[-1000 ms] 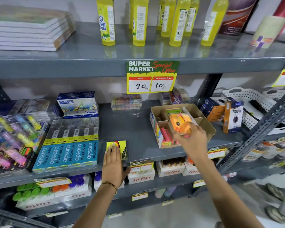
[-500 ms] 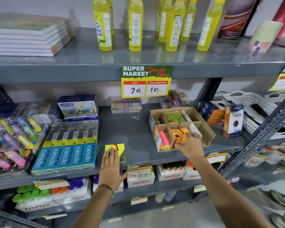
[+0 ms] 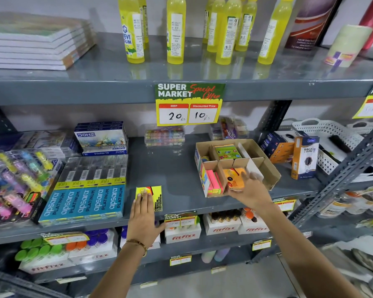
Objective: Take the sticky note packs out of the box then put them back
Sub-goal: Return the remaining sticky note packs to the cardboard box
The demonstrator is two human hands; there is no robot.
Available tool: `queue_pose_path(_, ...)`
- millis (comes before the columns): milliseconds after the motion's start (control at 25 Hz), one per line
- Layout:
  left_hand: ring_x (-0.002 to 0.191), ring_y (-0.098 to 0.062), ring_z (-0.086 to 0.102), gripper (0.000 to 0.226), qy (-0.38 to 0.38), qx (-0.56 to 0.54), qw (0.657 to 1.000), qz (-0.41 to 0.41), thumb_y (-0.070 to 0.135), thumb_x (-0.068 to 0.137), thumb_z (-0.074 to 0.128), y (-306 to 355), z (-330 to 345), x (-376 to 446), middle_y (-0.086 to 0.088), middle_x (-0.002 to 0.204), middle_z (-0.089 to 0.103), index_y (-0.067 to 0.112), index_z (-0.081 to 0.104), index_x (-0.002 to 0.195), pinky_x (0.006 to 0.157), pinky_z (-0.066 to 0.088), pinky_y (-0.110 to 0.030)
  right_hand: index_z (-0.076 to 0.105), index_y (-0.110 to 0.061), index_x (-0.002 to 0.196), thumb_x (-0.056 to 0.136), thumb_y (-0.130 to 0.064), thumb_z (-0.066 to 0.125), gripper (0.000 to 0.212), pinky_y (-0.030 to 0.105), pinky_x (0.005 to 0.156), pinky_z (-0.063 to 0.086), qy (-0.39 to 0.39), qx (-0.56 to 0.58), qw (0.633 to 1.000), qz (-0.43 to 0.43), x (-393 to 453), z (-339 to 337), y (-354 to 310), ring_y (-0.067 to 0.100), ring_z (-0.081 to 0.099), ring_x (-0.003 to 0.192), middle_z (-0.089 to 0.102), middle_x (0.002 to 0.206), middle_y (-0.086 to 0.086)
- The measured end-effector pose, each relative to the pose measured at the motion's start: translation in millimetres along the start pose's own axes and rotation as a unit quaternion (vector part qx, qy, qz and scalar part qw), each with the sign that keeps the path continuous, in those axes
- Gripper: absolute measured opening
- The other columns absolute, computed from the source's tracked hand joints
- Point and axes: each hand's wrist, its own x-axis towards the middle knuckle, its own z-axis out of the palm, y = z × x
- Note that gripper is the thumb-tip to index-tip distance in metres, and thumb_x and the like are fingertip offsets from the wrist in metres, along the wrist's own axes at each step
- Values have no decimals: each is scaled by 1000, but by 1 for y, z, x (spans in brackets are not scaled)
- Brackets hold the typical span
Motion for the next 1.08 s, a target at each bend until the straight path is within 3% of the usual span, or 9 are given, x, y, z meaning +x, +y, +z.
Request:
queue_pose_path(120, 141, -29, -11, 104, 2, 4, 1000, 0, 66, 81, 47, 0, 0, 0, -13, 156, -6, 6, -10, 143, 112, -6, -37, 38, -21, 141, 86, -11, 63, 61, 43, 99, 50, 15, -71, 995, -67, -1, -8, 5, 32, 38, 134, 37, 150, 9)
queue_pose_path(200, 141, -29, -10, 104, -1, 5, 1000, -1, 66, 81, 47, -1, 1, 1, -13, 156, -6, 6, -10, 143, 112, -6, -37, 42, -21, 141, 89, 2, 54, 57, 40, 101, 49, 10, -119, 988, -102, 0, -7, 7, 30, 39, 134, 39, 149, 7)
queue_pose_path(400, 142, -28, -9, 103, -1, -6, 1000, -4, 64, 81, 49, -1, 0, 1, -12, 156, -3, 7, -8, 144, 113, -3, -38, 50, -22, 134, 90, 6, 50, 52, 37, 92, 54, 6, -155, 981, -119, 3, -3, 9, 25, 53, 120, 51, 136, 5)
queue_pose_path(680, 142, -27, -6, 104, -4, -23, 1000, -11, 64, 79, 52, 1, -4, 2, -11, 157, -2, 8, -6, 145, 114, -1, -37, 53, -20, 131, 91, 2, 50, 46, 36, 93, 54, 1, -138, 983, -119, 5, -1, 9, 25, 54, 118, 54, 134, 6)
queue_pose_path(800, 142, -26, -7, 104, -11, -38, 999, -11, 61, 80, 55, 0, -7, 2, -10, 157, -3, 7, -6, 144, 115, 0, -37, 55, -17, 129, 89, 0, 56, 44, 37, 97, 51, 7, -60, 994, -92, -2, -6, -1, 26, 55, 118, 56, 133, 7)
queue_pose_path(880, 142, -25, -10, 104, -1, -60, 998, -7, 58, 80, 57, 0, -10, 1, -10, 156, -6, 8, -8, 144, 114, -4, -35, 61, -12, 122, 86, 2, 59, 38, 40, 92, 53, 130, 55, 988, -70, -15, -10, -18, 29, 61, 107, 61, 126, 11)
queue_pose_path(960, 138, -23, -18, 105, 21, -69, 997, 0, 58, 80, 56, -4, -15, -1, -9, 154, -13, 10, -14, 142, 112, -9, -34, 66, -9, 110, 84, 4, 60, 30, 42, 84, 56, 253, 162, 951, -76, -33, -11, -49, 30, 64, 93, 65, 114, 13)
queue_pose_path(1000, 136, -23, -21, 106, 31, -63, 997, 4, 60, 80, 55, -9, -20, -2, -7, 152, -16, 12, -18, 139, 112, -10, -35, 67, -9, 106, 84, 3, 60, 25, 40, 80, 58, 271, 199, 938, -81, -43, -7, -71, 27, 64, 88, 65, 108, 12)
queue_pose_path(1080, 135, -24, -23, 106, 51, -34, 998, 0, 64, 79, 50, -23, -28, -7, -6, 148, -20, 13, -23, 135, 112, -11, -37, 67, -11, 103, 86, -4, 61, 19, 29, 75, 57, 232, 239, 939, -86, -59, 9, -116, 19, 63, 85, 67, 101, 10)
